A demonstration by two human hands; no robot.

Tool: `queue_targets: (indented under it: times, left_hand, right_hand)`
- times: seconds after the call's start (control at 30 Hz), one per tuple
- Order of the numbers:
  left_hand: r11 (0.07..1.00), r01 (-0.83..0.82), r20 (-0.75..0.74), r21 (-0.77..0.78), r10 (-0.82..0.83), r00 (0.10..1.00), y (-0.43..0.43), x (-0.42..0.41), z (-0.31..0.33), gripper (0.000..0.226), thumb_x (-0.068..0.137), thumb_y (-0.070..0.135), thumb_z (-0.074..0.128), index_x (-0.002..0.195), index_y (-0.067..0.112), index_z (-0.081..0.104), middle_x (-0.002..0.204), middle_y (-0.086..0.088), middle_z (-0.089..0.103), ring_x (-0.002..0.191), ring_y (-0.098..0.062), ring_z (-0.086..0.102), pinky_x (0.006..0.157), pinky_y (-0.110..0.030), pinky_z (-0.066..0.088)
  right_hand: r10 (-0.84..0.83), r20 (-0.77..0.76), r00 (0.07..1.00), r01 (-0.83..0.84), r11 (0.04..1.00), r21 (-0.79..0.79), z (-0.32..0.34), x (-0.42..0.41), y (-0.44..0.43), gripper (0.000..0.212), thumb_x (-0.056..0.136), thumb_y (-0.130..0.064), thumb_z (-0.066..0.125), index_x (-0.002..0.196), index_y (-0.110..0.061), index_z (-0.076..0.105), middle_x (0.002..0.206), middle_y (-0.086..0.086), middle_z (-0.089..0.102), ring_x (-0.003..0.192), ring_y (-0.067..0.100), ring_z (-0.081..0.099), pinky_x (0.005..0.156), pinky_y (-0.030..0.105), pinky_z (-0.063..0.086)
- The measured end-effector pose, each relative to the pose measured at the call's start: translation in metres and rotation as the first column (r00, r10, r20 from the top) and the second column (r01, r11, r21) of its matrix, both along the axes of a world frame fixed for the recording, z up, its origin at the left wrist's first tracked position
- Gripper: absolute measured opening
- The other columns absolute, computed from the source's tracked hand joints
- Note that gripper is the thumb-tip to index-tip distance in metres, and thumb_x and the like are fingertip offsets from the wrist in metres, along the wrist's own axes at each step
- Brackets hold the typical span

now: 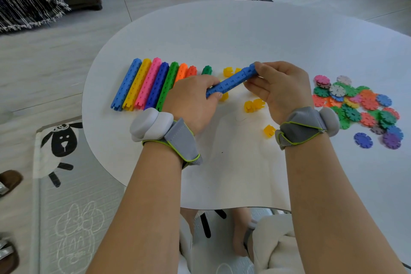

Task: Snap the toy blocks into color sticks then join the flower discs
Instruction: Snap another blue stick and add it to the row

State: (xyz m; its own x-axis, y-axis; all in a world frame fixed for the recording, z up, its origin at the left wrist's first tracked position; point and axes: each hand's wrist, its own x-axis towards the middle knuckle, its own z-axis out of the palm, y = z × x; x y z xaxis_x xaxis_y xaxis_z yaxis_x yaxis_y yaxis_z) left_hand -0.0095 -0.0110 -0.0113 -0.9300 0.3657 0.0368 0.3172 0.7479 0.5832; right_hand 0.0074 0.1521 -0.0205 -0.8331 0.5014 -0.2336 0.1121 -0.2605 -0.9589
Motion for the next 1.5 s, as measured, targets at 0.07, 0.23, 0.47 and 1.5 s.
queue_targets:
  times: [0.07,0.23,0.47,1.5]
  left_hand:
    - [1.000,0.002,-0.008,-0.002,-0.002,1.000,-0.001,0.000,-0.001,0.025,0.092,0.027,0.053,0.115,0.026,0.062,0.098,0.002,0.065,0.086,-0.019,0.055,0.077,-0.031,0.045]
    - [1.000,0.004,-0.050,-0.031,-0.005,0.999,-0.002,-0.002,-0.001,0.026,0.092,0.028,0.052,0.116,0.027,0.061,0.085,0.008,0.055,0.077,-0.013,0.045,0.068,-0.024,0.033]
    - [1.000,0.013,-0.068,-0.021,-0.014,0.998,0.000,-0.001,-0.001,0.024,0.091,0.029,0.053,0.113,0.028,0.063,0.090,0.006,0.061,0.078,-0.014,0.048,0.068,-0.025,0.035]
    - [0.998,-0.054,-0.038,0.011,0.055,0.998,-0.005,-0.006,-0.003,0.027,0.093,0.029,0.052,0.118,0.025,0.061,0.098,0.003,0.065,0.081,-0.014,0.051,0.072,-0.026,0.041]
  right_hand:
    - [0.010,0.000,1.000,-0.010,1.000,-0.002,0.000,0.000,0.001,0.007,0.090,-0.004,0.061,0.085,0.001,0.061,0.093,0.023,0.068,0.088,0.031,0.071,0.078,0.036,0.059]
    - [0.008,0.010,1.000,-0.008,1.000,-0.001,0.002,0.002,0.001,0.007,0.089,-0.003,0.061,0.085,0.003,0.061,0.093,0.025,0.068,0.087,0.032,0.071,0.075,0.036,0.060]
    - [0.004,-0.007,1.000,-0.004,1.000,-0.013,0.002,0.002,0.002,0.007,0.089,-0.003,0.061,0.085,0.002,0.061,0.091,0.023,0.068,0.085,0.031,0.071,0.075,0.036,0.059]
    - [-0.091,0.210,0.973,-0.158,0.395,0.905,-0.033,-0.023,0.005,0.028,0.088,-0.025,0.057,0.115,-0.025,0.066,0.106,-0.005,0.069,0.111,0.023,0.054,0.095,0.030,0.034]
